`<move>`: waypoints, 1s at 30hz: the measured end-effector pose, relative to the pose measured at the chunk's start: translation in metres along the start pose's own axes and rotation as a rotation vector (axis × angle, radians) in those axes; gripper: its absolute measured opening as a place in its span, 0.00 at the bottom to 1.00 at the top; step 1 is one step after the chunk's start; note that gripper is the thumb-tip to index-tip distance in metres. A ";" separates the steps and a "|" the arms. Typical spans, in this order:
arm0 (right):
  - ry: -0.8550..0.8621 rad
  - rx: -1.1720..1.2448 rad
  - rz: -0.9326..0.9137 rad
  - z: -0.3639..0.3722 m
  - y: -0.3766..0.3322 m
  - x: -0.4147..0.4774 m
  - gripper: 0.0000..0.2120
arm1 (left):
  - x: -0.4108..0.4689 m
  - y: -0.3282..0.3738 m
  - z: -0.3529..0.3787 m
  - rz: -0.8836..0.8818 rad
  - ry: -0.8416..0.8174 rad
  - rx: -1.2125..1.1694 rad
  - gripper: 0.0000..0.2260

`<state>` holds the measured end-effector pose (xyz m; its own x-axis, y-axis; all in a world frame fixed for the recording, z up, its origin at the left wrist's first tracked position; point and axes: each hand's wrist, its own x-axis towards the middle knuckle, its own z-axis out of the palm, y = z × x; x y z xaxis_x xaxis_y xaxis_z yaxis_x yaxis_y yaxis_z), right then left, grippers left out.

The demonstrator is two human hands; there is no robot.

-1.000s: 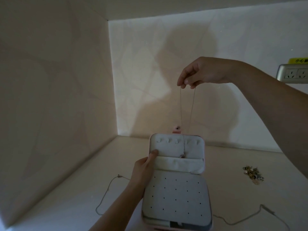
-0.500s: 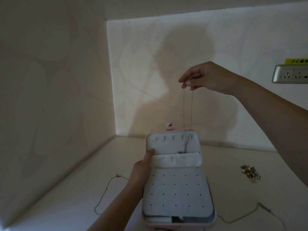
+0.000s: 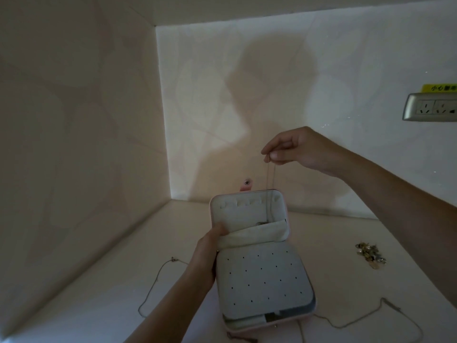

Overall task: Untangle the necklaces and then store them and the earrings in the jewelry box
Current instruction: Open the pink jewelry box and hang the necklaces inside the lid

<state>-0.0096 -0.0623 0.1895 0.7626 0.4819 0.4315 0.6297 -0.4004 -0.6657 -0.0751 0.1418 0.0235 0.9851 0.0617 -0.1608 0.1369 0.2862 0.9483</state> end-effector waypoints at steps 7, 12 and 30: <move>0.034 0.028 -0.019 0.000 0.000 -0.004 0.08 | 0.001 0.008 -0.003 -0.021 0.010 -0.080 0.12; 0.100 0.100 -0.080 -0.002 -0.007 -0.004 0.09 | 0.000 0.013 -0.007 -0.063 0.008 -0.122 0.16; 0.149 -0.023 0.007 -0.002 -0.002 -0.012 0.06 | 0.002 0.010 -0.006 -0.048 -0.014 -0.193 0.13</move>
<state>-0.0198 -0.0689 0.1863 0.7795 0.3586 0.5137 0.6262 -0.4221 -0.6555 -0.0722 0.1504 0.0314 0.9795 0.0311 -0.1992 0.1621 0.4663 0.8697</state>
